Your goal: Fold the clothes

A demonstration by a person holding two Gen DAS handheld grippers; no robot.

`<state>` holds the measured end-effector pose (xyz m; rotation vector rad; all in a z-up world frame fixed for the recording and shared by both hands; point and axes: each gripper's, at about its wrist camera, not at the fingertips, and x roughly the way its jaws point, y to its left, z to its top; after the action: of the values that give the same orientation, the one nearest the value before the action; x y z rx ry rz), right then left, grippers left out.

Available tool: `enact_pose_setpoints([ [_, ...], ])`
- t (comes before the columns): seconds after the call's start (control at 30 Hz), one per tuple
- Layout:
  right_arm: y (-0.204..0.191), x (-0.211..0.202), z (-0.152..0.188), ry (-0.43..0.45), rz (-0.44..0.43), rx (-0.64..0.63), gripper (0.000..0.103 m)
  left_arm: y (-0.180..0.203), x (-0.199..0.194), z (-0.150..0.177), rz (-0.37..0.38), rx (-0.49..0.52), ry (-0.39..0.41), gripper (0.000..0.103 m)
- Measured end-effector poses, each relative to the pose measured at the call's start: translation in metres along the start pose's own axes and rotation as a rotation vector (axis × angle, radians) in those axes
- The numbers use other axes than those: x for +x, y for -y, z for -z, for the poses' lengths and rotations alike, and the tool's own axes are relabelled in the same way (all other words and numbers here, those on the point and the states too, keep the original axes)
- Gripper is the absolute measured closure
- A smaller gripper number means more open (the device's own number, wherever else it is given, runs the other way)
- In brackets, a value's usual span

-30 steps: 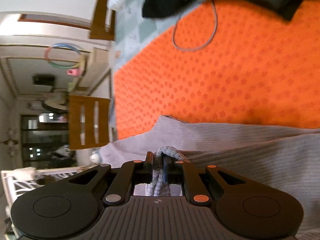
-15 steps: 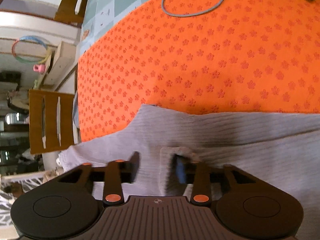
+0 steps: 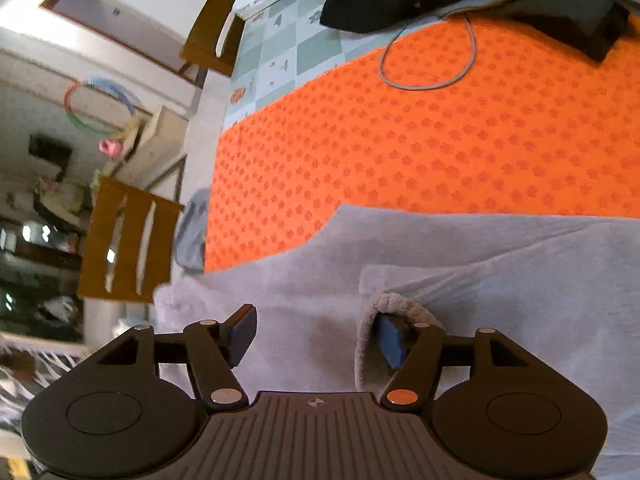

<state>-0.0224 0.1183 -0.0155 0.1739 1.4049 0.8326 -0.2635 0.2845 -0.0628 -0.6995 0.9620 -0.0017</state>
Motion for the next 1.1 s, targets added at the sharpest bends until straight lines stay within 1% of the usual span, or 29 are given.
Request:
enact_pose_setpoints([
  [0.03,-0.002,-0.001,0.005,-0.002,0.009,-0.01,0.037,0.002,0.001,-0.006,0.0,0.026,0.003,0.077],
  [0.1,-0.006,-0.005,0.015,0.021,0.024,-0.028,0.037,0.006,0.003,-0.017,-0.002,0.067,0.006,0.076],
  [0.13,-0.009,-0.007,0.02,0.036,0.029,-0.042,0.036,0.009,0.004,-0.02,-0.004,0.079,0.008,0.074],
  [0.27,-0.023,-0.01,0.039,0.091,0.026,-0.073,0.036,0.008,0.009,-0.036,-0.022,0.114,-0.005,0.073],
  [0.37,-0.036,-0.017,0.055,0.157,0.05,-0.111,0.036,0.006,0.014,-0.051,-0.03,0.184,-0.018,0.073],
  [0.47,-0.044,-0.022,0.073,0.213,0.097,-0.116,0.036,0.001,0.022,-0.069,-0.02,0.275,-0.04,0.073],
  [0.6,-0.052,-0.026,0.102,0.318,0.22,-0.077,0.036,-0.005,0.041,-0.096,0.011,0.427,-0.075,0.073],
  [0.67,-0.055,-0.026,0.119,0.376,0.286,-0.024,0.036,-0.004,0.05,-0.111,0.022,0.527,-0.094,0.073],
  [0.77,-0.059,-0.019,0.143,0.449,0.395,0.068,0.037,-0.001,0.065,-0.129,0.063,0.679,-0.099,0.073],
  [0.83,-0.062,-0.008,0.157,0.475,0.461,0.12,0.037,0.002,0.081,-0.137,0.076,0.78,-0.125,0.073],
  [0.93,-0.067,0.01,0.176,0.503,0.549,0.197,0.039,0.009,0.102,-0.141,0.097,0.912,-0.158,0.073],
  [1.0,-0.069,0.022,0.188,0.518,0.602,0.245,0.042,0.01,0.114,-0.142,0.11,0.954,-0.174,0.073],
  [1.07,-0.07,0.034,0.196,0.522,0.632,0.279,0.047,0.014,0.124,-0.145,0.109,0.992,-0.176,0.073],
  [1.1,-0.07,0.04,0.198,0.523,0.65,0.291,0.047,0.015,0.13,-0.147,0.109,1.011,-0.178,0.073],
])
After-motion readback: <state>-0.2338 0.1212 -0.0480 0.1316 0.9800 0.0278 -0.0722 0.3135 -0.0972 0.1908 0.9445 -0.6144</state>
